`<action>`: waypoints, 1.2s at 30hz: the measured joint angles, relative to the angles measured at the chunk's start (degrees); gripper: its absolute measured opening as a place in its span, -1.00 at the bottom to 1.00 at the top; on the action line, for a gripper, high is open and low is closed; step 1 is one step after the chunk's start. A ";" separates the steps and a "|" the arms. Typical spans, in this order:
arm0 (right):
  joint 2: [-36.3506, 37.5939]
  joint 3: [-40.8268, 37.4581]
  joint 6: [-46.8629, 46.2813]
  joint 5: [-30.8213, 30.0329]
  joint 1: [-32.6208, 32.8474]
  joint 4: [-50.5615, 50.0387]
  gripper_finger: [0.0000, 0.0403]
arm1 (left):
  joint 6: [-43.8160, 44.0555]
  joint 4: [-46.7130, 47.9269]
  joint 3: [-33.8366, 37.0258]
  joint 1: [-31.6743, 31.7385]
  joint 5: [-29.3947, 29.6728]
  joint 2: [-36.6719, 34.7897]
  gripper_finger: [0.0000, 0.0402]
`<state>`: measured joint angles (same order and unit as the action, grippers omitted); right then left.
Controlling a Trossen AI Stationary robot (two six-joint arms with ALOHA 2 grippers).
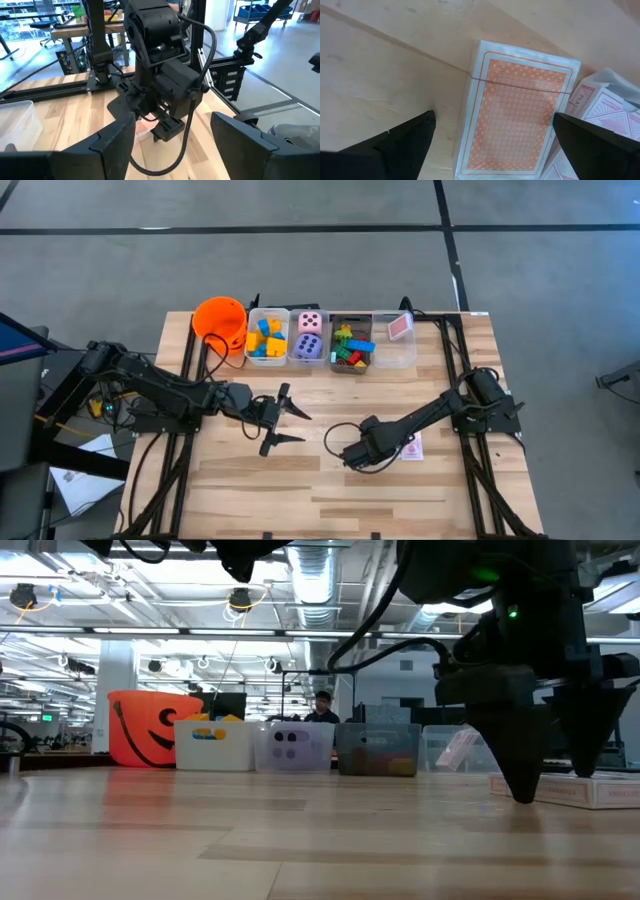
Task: Pick & Place Toys
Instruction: Put the orange deck of cards into the right transparent bin
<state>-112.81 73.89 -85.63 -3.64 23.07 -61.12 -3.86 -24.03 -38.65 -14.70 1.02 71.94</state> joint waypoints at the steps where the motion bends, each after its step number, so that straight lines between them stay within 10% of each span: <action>1: 0.00 0.00 -0.51 0.16 0.00 -0.02 0.98 | 0.00 0.14 0.00 0.00 0.00 0.00 0.25; 36: -0.04 4.57 -4.41 -2.38 -0.70 -10.18 0.92 | 0.04 2.14 0.00 0.00 0.00 0.02 0.25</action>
<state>-112.86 78.46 -90.04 -6.02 22.37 -71.30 -3.81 -21.89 -38.65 -14.70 1.02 71.96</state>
